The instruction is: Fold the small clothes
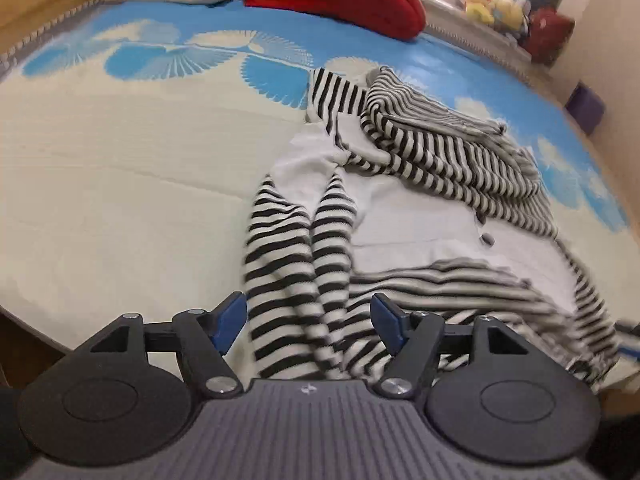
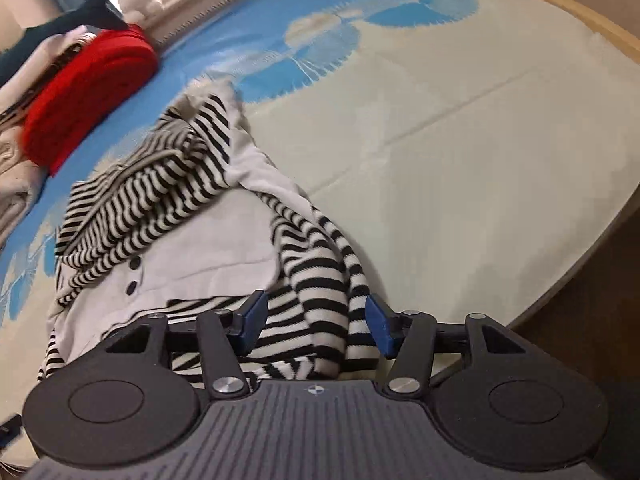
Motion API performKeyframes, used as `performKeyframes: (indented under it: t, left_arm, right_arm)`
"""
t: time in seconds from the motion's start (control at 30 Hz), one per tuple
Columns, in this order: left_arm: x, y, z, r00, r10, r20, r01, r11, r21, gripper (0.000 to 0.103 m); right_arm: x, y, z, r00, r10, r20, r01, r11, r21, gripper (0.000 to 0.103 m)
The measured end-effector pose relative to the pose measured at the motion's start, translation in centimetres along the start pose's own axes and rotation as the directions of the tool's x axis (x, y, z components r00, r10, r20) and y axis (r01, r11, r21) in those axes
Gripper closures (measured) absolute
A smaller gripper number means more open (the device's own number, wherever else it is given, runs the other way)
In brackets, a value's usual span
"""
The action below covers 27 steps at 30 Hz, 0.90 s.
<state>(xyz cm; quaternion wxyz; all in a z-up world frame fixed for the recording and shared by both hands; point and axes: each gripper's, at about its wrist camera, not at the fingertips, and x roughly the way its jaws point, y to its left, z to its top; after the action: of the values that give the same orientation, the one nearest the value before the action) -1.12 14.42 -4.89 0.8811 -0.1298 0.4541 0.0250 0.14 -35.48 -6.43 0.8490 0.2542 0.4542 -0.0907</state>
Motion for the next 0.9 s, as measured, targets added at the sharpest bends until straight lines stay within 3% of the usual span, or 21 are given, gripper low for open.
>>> performKeyframes:
  t: [0.27, 0.5, 0.6, 0.63, 0.67, 0.73, 0.8, 0.9]
  left_arm:
    - [4.2, 0.6, -0.5, 0.992, 0.041, -0.121, -0.05, 0.996, -0.069, 0.024]
    - [7.0, 1.5, -1.7, 0.967, 0.07, -0.243, -0.094, 0.991, -0.091, 0.025]
    - [7.1, 1.7, -1.9, 0.966, 0.07, -0.248, -0.095, 0.992, -0.089, 0.026]
    - [7.1, 1.6, -2.0, 0.967, 0.07, -0.246, -0.092, 0.993, -0.079, 0.026]
    - [7.0, 1.4, -2.1, 0.967, 0.069, -0.245, -0.088, 0.994, -0.066, 0.029]
    - [6.7, 1.1, -2.2, 0.969, 0.066, -0.239, -0.076, 0.997, -0.031, 0.048]
    - [6.3, 1.0, -2.2, 0.974, 0.026, -0.227, -0.033, 0.999, -0.026, 0.093]
    - [4.8, 1.1, -1.8, 0.984, 0.0, -0.176, -0.006, 0.999, -0.035, 0.094]
  right_arm:
    - [3.1, 0.3, -1.0, 0.992, -0.089, -0.089, 0.085, 0.995, -0.044, 0.04]
    - [4.0, -0.3, -1.6, 0.985, -0.129, -0.117, 0.122, 0.99, -0.069, 0.041]
    - [3.9, -0.3, -1.7, 0.986, -0.122, -0.112, 0.116, 0.991, -0.06, 0.045]
    - [3.9, -0.3, -1.7, 0.987, -0.115, -0.111, 0.11, 0.992, -0.053, 0.055]
    - [3.9, -0.4, -1.7, 0.988, -0.106, -0.116, 0.101, 0.994, -0.047, 0.071]
    - [3.9, -0.4, -1.8, 0.988, -0.081, -0.131, 0.076, 0.996, -0.039, 0.088]
    - [3.5, -0.3, -1.8, 0.991, -0.073, -0.114, 0.069, 0.997, -0.043, 0.093]
    - [2.2, -0.7, -1.4, 0.997, -0.034, -0.067, 0.034, 0.999, -0.002, 0.094]
